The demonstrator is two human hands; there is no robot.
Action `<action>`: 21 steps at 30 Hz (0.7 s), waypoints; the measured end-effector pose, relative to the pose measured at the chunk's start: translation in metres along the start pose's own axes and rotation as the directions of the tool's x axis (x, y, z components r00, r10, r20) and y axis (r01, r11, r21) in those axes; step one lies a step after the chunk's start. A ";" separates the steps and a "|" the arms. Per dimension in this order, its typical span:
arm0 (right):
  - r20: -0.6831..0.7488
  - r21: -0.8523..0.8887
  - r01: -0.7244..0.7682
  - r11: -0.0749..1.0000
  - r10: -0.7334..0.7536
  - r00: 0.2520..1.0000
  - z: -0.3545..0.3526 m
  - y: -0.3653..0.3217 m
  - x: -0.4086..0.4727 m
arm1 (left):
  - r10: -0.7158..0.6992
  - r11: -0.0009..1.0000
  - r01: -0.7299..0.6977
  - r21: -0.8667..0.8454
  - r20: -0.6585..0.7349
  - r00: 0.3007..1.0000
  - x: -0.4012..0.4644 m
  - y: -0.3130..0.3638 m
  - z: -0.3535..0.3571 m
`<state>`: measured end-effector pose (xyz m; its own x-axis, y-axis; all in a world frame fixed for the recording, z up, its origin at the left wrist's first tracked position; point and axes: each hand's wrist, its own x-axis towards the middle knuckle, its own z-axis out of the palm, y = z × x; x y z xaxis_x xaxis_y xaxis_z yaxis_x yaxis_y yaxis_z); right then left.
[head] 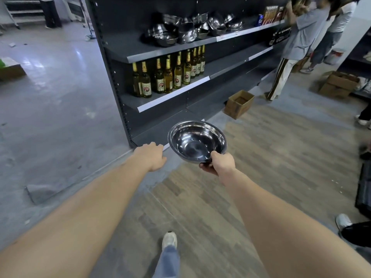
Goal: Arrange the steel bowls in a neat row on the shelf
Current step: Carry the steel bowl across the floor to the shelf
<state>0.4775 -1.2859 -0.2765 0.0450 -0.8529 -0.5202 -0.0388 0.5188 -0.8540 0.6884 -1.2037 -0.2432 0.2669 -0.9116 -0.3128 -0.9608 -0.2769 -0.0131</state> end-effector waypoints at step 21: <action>0.022 -0.002 0.014 1.000 -0.014 1.000 0.134 -0.205 0.291 | -0.031 1.000 0.031 0.005 -0.004 1.000 0.349 -0.053 -0.145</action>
<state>0.6323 -1.6329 -0.2544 0.0672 -0.8588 -0.5079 -0.0405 0.5063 -0.8614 0.8432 -1.5511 -0.2139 0.2965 -0.9040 -0.3080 -0.9526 -0.3031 -0.0272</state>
